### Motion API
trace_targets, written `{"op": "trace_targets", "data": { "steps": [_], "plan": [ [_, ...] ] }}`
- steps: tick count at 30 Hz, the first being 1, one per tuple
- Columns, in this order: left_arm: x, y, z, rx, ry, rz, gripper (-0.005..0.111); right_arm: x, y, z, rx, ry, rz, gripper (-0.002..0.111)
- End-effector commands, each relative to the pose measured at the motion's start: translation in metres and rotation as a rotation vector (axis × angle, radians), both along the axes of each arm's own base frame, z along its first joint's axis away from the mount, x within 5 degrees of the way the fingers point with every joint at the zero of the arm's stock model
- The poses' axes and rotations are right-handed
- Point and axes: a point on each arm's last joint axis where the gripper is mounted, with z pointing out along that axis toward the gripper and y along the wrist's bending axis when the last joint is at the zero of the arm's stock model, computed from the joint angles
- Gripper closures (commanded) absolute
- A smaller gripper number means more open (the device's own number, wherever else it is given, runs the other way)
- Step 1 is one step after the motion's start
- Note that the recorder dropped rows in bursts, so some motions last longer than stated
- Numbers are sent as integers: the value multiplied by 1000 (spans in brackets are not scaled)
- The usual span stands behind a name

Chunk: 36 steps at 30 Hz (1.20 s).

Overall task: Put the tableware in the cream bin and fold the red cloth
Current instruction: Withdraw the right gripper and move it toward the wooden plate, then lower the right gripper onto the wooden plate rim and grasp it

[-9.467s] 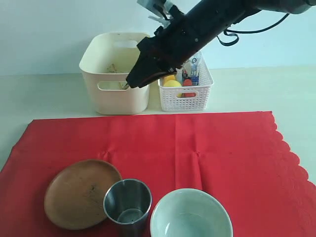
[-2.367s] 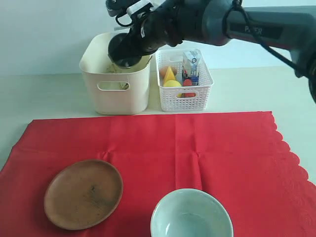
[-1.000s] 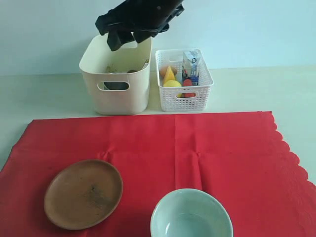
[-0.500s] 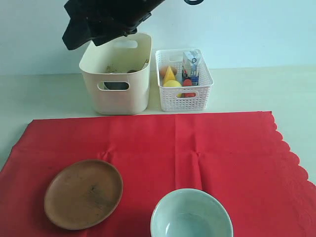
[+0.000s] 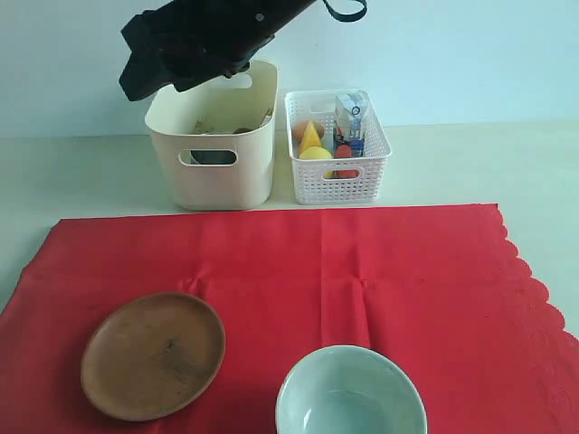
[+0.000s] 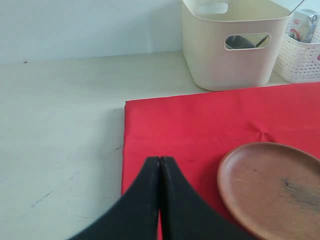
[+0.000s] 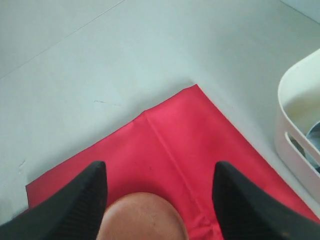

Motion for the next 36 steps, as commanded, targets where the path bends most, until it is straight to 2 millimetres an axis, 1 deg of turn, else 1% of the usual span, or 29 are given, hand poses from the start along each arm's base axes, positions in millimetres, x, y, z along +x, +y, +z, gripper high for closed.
{"op": "trace_targets", "data": {
  "steps": [1, 8, 14, 17, 23, 36],
  "plan": [
    [0, 0, 0, -4, -7, 4, 107, 0, -1, -6, -29, 29, 30, 49],
    [0, 0, 0, -4, -7, 4, 107, -4, -5, -15, -109, 94, 44, 49],
    [0, 0, 0, -4, -7, 4, 107, -11, -9, -19, -173, 157, 93, 49],
    [0, 0, 0, -4, -7, 4, 107, -13, -9, -26, -187, 183, 98, 49],
    [0, 0, 0, -4, -7, 4, 107, -14, -11, -50, -213, 230, 76, 50],
    [0, 0, 0, -4, -7, 4, 107, -13, -18, -104, -233, 228, -49, 50]
  ]
}}
